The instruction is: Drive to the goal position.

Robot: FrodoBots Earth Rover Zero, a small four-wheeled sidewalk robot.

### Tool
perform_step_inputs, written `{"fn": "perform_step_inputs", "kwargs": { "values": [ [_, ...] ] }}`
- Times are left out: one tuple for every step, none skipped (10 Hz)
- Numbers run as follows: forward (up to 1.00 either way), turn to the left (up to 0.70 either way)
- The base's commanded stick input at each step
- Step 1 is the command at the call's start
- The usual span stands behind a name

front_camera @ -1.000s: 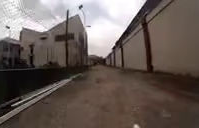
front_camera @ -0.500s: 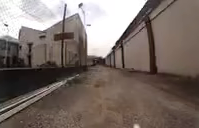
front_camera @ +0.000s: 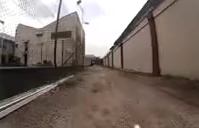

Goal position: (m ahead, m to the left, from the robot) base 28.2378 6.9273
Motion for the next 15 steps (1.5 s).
{"fn": "perform_step_inputs", "kwargs": {
  "values": [
    [1.0,0.0],
    [1.0,0.0],
    [1.0,0.0],
    [1.0,0.0],
    [1.0,0.0],
    [1.0,0.0],
    [1.0,0.0],
    [1.0,0.0],
    [1.0,0.0],
    [1.0,0.0],
    [1.0,0.0],
    [1.0,0.0],
    [1.0,0.0],
    [1.0,0.0],
    [1.0,0.0]
  ]
}}
